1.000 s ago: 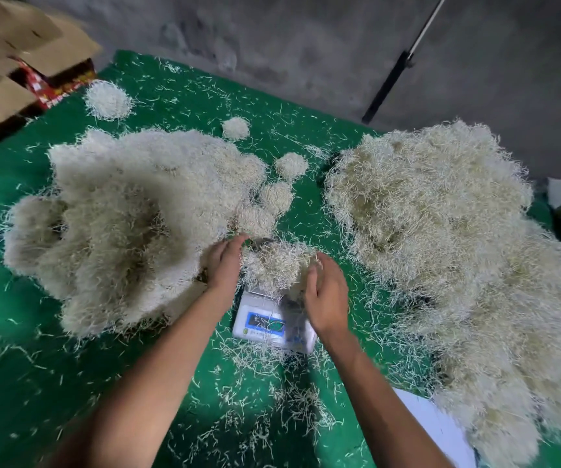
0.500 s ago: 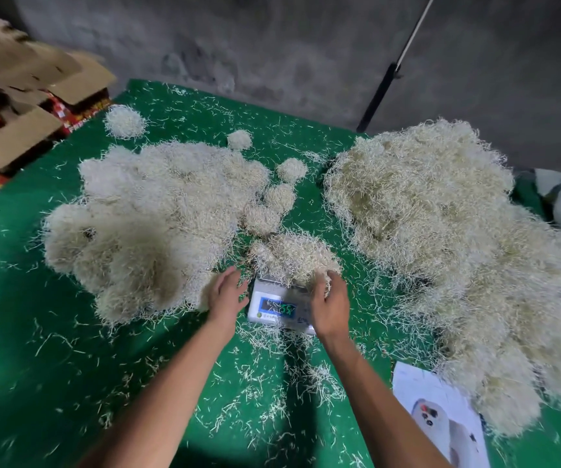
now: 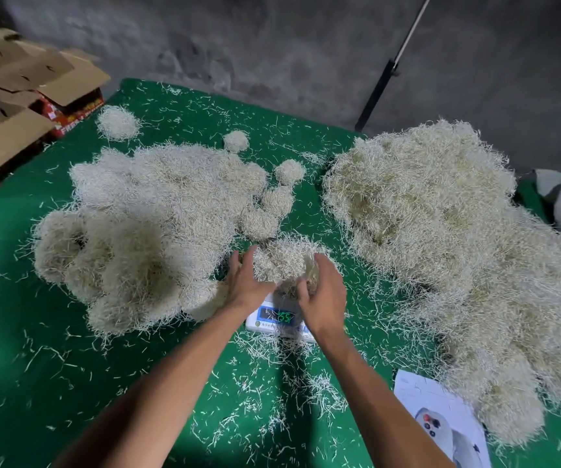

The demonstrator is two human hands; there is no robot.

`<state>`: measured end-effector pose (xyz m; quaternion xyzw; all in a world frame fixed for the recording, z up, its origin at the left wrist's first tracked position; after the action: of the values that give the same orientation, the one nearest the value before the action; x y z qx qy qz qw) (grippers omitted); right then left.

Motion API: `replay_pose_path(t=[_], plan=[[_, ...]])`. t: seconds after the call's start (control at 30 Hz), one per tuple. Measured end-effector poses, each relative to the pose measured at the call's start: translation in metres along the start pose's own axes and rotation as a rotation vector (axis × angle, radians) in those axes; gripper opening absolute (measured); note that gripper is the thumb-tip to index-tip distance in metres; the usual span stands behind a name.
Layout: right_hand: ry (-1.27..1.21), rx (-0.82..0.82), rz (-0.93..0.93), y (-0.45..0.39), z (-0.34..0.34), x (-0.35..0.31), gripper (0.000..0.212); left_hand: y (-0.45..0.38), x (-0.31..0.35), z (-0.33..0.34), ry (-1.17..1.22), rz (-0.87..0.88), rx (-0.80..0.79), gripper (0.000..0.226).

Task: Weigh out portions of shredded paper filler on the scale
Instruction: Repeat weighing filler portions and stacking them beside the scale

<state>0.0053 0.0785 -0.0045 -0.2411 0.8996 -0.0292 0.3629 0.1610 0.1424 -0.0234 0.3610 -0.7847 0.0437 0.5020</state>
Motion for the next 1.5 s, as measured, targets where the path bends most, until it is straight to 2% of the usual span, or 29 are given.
replay_pose_path(t=[0.13,0.2,0.27,0.37,0.43,0.53,0.63,0.7,0.73,0.77,0.87,0.93,0.97,1.03,1.07,1.13,1.17,1.23,1.27,1.4,1.43,1.47,1.5], plan=[[-0.001,-0.070,-0.138,-0.028,0.012,-0.011,0.064,-0.032,0.013,0.012,-0.326,0.052,-0.083,0.119],[0.054,-0.111,-0.293,-0.042,0.019,-0.013,0.056,-0.044,0.012,0.017,-0.446,0.105,-0.028,0.109],[0.154,-0.219,-0.472,-0.053,0.029,-0.012,0.053,-0.052,0.005,0.016,-0.498,0.145,0.036,0.094],[0.394,-0.460,-0.550,-0.061,0.043,0.002,0.075,-0.062,0.000,0.008,-0.256,0.112,-0.043,0.088],[0.505,-0.503,-0.503,-0.067,0.046,0.014,0.083,-0.067,0.004,-0.004,-0.012,0.076,-0.073,0.075],[0.588,-0.544,-0.424,-0.080,0.045,0.020,0.083,-0.069,0.018,-0.028,0.227,0.047,0.004,0.040],[0.619,-0.591,-0.318,-0.088,0.044,0.019,0.090,-0.069,0.030,-0.042,0.551,-0.126,0.003,0.033],[0.597,-0.574,-0.242,-0.091,0.044,0.022,0.087,-0.065,0.035,-0.050,0.699,-0.221,-0.011,0.033],[0.570,-0.556,-0.206,-0.092,0.043,0.022,0.083,-0.064,0.036,-0.054,0.641,-0.218,-0.028,0.032],[0.545,-0.530,-0.181,-0.094,0.043,0.023,0.079,-0.061,0.037,-0.057,0.505,-0.186,-0.072,0.036],[0.488,-0.439,-0.194,-0.098,0.043,0.021,0.067,-0.054,0.028,-0.054,-0.043,-0.057,-0.273,0.070],[0.462,-0.416,-0.221,-0.098,0.042,0.019,0.071,-0.056,0.018,-0.048,-0.168,-0.067,-0.247,0.069],[0.455,-0.406,-0.233,-0.097,0.041,0.018,0.074,-0.058,0.015,-0.048,-0.123,-0.109,-0.210,0.066],[0.455,-0.397,-0.246,-0.094,0.037,0.020,0.081,-0.057,0.015,-0.054,0.148,-0.226,-0.150,0.063],[0.457,-0.407,-0.239,-0.093,0.035,0.021,0.081,-0.056,0.016,-0.059,0.320,-0.278,-0.139,0.054],[0.474,-0.435,-0.226,-0.090,0.033,0.024,0.077,-0.049,0.022,-0.068,0.544,-0.288,-0.138,0.018],[0.493,-0.440,-0.227,-0.089,0.032,0.025,0.074,-0.046,0.021,-0.072,0.558,-0.234,-0.115,0.026],[0.542,-0.456,-0.215,-0.088,0.031,0.026,0.074,-0.046,0.022,-0.077,0.596,-0.195,-0.052,0.064],[0.569,-0.471,-0.196,-0.088,0.029,0.026,0.074,-0.045,0.025,-0.079,0.660,-0.176,-0.006,0.067],[0.675,-0.421,-0.199,-0.093,0.022,0.005,0.071,-0.040,0.050,-0.086,1.107,-0.213,0.065,0.028],[0.675,-0.351,-0.250,-0.096,0.018,-0.006,0.068,-0.041,0.055,-0.086,1.139,-0.180,0.076,0.029],[0.645,-0.264,-0.304,-0.098,0.013,-0.020,0.066,-0.044,0.058,-0.085,1.066,-0.152,0.122,0.037],[0.548,-0.179,-0.347,-0.100,0.008,-0.034,0.063,-0.043,0.058,-0.085,0.882,-0.138,0.194,0.053]])
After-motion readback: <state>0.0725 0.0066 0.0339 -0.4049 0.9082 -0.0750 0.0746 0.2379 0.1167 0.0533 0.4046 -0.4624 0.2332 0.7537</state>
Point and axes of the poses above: each hand's wrist, its own y-axis away from the middle knuckle, its own z-axis out of the palm, x = y × z, the point moved 1 cm from there along -y, towards the middle knuckle, and after that the axes turned 3 degrees about -y, right-handed, at the moved point
